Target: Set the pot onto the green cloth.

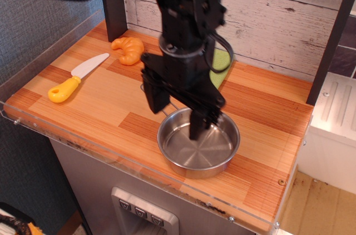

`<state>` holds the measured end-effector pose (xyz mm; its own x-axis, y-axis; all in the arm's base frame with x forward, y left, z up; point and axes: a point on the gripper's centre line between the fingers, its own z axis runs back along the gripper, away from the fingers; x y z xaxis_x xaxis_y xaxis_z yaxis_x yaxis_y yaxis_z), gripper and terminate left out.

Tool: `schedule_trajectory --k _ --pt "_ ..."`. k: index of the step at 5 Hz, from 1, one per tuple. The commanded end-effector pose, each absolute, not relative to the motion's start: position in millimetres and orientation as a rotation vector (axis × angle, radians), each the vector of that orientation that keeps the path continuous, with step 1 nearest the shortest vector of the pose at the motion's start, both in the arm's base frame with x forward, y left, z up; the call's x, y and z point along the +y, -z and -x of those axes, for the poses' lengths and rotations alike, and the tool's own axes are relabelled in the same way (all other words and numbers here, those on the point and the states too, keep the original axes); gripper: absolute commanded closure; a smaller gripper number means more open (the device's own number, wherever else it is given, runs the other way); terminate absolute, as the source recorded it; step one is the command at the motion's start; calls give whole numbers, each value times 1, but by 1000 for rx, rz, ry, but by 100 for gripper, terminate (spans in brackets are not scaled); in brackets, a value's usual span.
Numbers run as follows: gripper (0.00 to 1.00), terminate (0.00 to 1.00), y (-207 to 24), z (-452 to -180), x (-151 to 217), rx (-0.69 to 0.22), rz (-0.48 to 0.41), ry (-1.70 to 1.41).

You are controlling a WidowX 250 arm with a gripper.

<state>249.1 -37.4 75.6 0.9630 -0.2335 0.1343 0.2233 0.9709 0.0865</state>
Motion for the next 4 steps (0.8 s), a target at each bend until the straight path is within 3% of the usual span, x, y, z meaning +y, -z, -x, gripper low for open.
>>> schedule_trajectory --k 1,3,4 --pt "0 0 -71 -240 -78 -154 34 244" --pt "0 0 -33 -238 -108 -137 -26 392" --pt "0 0 -9 -246 -104 -154 -133 458"
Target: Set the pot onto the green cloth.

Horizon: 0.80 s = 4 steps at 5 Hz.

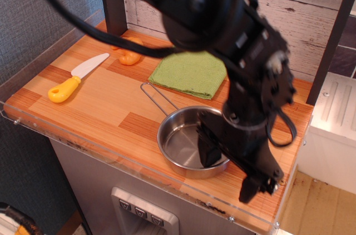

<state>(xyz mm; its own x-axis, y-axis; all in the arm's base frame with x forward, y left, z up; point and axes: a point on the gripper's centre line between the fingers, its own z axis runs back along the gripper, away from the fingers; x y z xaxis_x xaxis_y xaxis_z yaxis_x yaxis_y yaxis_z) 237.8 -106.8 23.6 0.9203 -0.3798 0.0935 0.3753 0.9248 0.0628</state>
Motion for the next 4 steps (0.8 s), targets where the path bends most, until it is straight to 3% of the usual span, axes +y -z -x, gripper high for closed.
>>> schedule_trajectory --k 1,2,4 --pt "0 0 4 -250 -101 -114 -146 510" --pt "100 0 8 -251 -96 -122 -141 510" --pt "100 0 -24 -258 -67 -213 -80 382"
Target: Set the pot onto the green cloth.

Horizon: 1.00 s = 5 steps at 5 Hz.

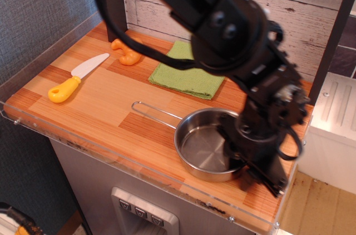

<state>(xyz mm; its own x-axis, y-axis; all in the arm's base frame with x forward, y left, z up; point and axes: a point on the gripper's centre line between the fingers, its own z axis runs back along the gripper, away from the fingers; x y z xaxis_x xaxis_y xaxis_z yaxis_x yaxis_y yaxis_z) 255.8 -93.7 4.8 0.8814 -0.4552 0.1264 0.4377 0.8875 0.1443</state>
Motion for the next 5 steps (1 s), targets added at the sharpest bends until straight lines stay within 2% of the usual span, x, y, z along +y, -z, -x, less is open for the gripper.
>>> schedule_trajectory --k 1,2,3,5 --pt "100 0 -62 -264 -39 -239 24 267" --pt "100 0 -96 -280 -24 -270 140 204" --pt "100 0 -121 -295 -31 -259 166 262" --pt "100 0 -83 -340 -33 -155 27 349"
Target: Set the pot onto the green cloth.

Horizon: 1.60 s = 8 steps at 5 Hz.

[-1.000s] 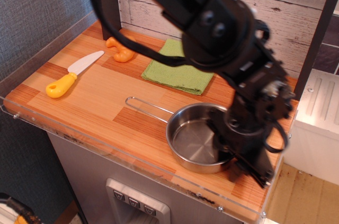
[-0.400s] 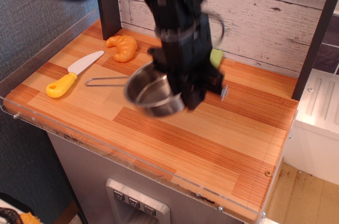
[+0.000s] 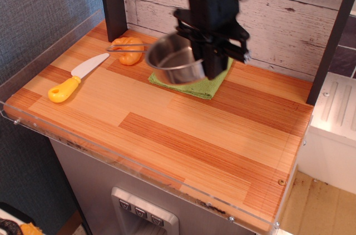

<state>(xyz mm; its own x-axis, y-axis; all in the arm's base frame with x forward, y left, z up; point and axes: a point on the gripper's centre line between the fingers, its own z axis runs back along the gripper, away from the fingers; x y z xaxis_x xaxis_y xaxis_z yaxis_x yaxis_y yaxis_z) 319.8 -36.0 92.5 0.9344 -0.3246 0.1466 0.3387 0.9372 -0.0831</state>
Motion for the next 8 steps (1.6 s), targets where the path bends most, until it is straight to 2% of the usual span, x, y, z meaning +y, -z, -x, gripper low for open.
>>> schedule_trajectory --k 1,4,6,7,8 --pt "100 0 -68 -355 -28 -129 -18 333" --pt "100 0 -49 -387 -9 -98 -100 286" --pt "100 0 -48 -394 5 -91 -141 285" --pt "100 0 -45 -392 11 -74 -131 301" --pt "0 0 -48 -390 10 -73 -126 288"
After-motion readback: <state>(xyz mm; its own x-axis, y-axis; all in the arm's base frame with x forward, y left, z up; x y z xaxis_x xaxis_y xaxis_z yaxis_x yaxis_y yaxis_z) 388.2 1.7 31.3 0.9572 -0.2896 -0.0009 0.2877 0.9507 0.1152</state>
